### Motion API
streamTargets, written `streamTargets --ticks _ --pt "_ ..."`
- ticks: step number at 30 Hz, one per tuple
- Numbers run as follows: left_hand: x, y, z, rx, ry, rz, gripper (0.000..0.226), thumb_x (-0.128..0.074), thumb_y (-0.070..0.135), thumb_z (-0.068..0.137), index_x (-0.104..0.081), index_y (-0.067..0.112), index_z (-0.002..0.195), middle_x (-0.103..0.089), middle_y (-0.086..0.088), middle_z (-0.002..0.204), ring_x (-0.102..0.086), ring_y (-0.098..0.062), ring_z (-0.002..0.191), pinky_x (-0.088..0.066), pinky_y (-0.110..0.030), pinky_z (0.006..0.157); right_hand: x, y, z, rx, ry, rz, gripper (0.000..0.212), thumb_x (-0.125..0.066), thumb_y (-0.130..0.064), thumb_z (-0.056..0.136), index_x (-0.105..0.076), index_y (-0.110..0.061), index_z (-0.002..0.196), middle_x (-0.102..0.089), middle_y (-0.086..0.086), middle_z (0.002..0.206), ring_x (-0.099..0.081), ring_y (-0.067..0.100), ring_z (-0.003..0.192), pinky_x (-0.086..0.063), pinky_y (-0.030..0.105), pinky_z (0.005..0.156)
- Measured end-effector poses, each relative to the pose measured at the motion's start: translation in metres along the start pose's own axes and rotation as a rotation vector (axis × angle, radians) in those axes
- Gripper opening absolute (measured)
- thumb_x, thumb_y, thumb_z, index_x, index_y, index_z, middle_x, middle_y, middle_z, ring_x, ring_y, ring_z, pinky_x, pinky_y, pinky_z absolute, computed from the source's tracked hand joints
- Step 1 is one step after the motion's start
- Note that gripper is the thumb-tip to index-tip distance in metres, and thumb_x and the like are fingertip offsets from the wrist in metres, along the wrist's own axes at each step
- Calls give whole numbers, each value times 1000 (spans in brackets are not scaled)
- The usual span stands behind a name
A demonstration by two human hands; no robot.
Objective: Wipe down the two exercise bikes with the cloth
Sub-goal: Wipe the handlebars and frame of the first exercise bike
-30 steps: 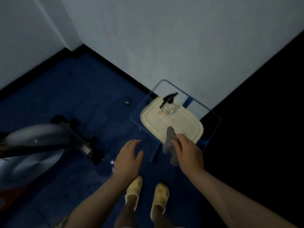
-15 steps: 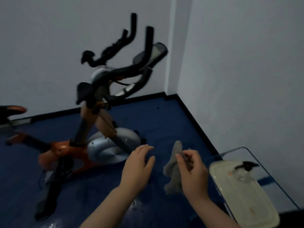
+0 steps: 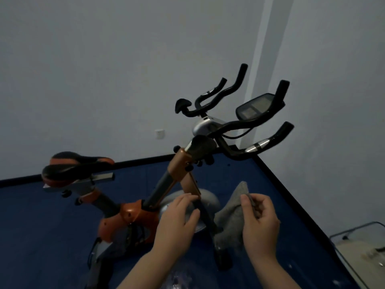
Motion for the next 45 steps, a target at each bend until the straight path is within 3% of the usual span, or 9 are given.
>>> streamTargets --ticks 7,13,20,23,26,32,37,43,45 --pt "37 -14 36 -95 -10 -71 30 -53 30 94 -49 45 120 -45 29 120 -43 13 111 -31 -8 91 -36 -20 21 -40 93 21 5 -62 -35 88 -59 -35 84 -65 -18 85 -63 1 77 -51 16 58" --pt "26 -24 87 -69 -50 -125 33 -54 29 94 -52 38 125 -50 20 130 -46 -1 122 -42 -33 105 -56 -14 72 -126 160 95 5 -61 -39 88 -65 -35 88 -68 -8 87 -65 4 81 -52 18 61" --pt "44 -30 166 -41 7 -262 29 -56 19 93 -60 26 120 -60 9 113 -58 0 99 -49 -25 86 -109 -22 146 -26 83 84 7 -63 -33 88 -65 -36 95 -68 -11 92 -65 -1 85 -54 15 65" --pt "42 -41 191 39 33 -414 26 -54 15 94 -61 24 117 -66 8 108 -62 5 90 -52 -24 80 -144 -11 164 17 -57 -83 16 -61 -34 89 -64 -30 104 -65 -10 101 -62 6 96 -56 30 81" --pt "30 -50 205 103 5 -533 27 -53 7 93 -62 17 116 -69 -3 110 -66 -11 101 -53 -41 94 -171 11 154 119 -158 -523 19 -65 -34 86 -67 -26 103 -57 -8 103 -50 13 102 -45 37 91" --pt "16 -67 248 120 -41 -618 26 -49 9 95 -66 21 110 -67 -3 106 -66 -17 99 -54 -43 90 -182 13 148 297 -95 -900 25 -68 -33 81 -68 -24 104 -57 -8 106 -49 13 101 -43 29 82" --pt "6 -67 270 20 -211 -693 28 -46 5 96 -71 16 99 -72 10 88 -64 4 83 -49 -8 70 -211 -2 156 211 -53 -1185 20 -68 -27 83 -65 -20 102 -60 -1 97 -56 19 82 -47 32 66" --pt "2 -79 292 -41 -363 -727 26 -45 5 97 -70 9 94 -72 -1 87 -67 -9 80 -52 -19 71 -216 1 132 272 -366 -1258 13 -71 -25 77 -66 -23 89 -63 -7 88 -56 15 82 -31 24 68" --pt "1 -79 297 -64 -408 -725 27 -44 6 98 -71 9 93 -72 -2 86 -66 -11 81 -53 -21 73 -210 -2 145 224 -252 -1233 10 -68 -22 81 -64 -18 89 -62 -2 89 -54 20 83 -38 29 68"
Point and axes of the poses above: each hand's wrist, its own z-axis towards the middle knuckle, its own x-axis out of the back of the hand, y = z × x, the point moved 5 cm from there along z, towards the middle knuckle
